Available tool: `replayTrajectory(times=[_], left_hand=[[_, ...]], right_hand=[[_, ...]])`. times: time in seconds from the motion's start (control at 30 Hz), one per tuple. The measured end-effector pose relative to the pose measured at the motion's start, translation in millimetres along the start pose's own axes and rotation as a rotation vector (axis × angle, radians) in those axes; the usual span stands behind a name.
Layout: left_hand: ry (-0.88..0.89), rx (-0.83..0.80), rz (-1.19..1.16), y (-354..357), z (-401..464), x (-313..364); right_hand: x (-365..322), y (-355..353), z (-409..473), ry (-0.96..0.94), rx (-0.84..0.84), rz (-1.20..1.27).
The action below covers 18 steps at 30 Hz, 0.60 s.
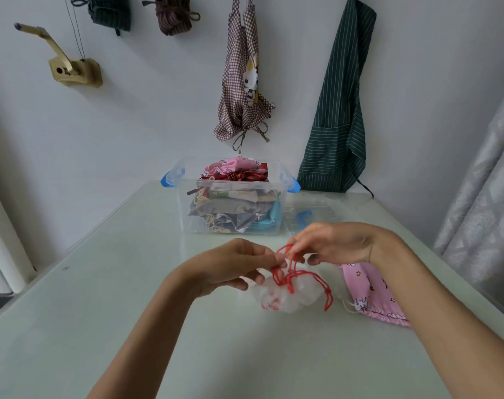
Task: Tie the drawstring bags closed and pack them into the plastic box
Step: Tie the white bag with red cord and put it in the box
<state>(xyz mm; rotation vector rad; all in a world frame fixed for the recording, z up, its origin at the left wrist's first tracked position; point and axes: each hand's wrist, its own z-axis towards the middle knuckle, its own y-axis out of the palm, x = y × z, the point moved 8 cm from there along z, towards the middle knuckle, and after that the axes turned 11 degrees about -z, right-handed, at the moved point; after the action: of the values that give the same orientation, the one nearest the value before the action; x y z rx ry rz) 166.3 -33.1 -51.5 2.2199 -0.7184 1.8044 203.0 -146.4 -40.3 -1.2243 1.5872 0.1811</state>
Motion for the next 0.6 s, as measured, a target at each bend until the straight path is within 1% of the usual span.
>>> replayTrajectory(times=[0.07,0.1,0.13,0.17,0.23,0.27,0.3,0.33,0.37,0.4,0.47,0.5,0.53,0.6], left_hand=[[-0.004,-0.045,-0.095,0,-1,-2],[-0.015,-0.051,-0.165,0,0,-4],[-0.028,-0.046,-0.241,-1,0,-7],[-0.04,-0.029,-0.299,-2,2,-10],[-0.059,0.024,-0.307,-4,5,-15],[-0.065,0.053,-0.274,-6,7,-17],[-0.066,0.076,-0.241,-8,8,-19],[-0.064,0.089,-0.214,-8,9,-19],[-0.059,0.09,-0.189,-7,9,-18],[-0.052,0.089,-0.159,-5,9,-17],[-0.046,0.1,-0.088,-3,7,-15],[-0.046,0.112,-0.046,-3,7,-14],[-0.048,0.123,-0.006,-3,7,-14],[-0.051,0.126,0.046,-2,7,-13]], right_hand=[[1,3,6,-0.019,-0.046,0.324],[3,2,11,-0.02,-0.018,0.443],[7,-1,17,0.004,0.046,0.469],[12,-6,20,0.045,0.157,0.375],[22,-22,12,0.193,0.42,-0.041],[22,-27,3,0.239,0.506,-0.209],[21,-33,-7,0.234,0.564,-0.294],[18,-35,-17,0.19,0.59,-0.313],[14,-31,-26,0.139,0.557,-0.327],[9,-22,-32,0.101,0.463,-0.377],[12,3,-30,0.115,0.219,-0.521],[17,15,-26,0.132,0.141,-0.549],[21,20,-22,0.147,0.121,-0.556],[24,20,-16,0.145,0.145,-0.54]])
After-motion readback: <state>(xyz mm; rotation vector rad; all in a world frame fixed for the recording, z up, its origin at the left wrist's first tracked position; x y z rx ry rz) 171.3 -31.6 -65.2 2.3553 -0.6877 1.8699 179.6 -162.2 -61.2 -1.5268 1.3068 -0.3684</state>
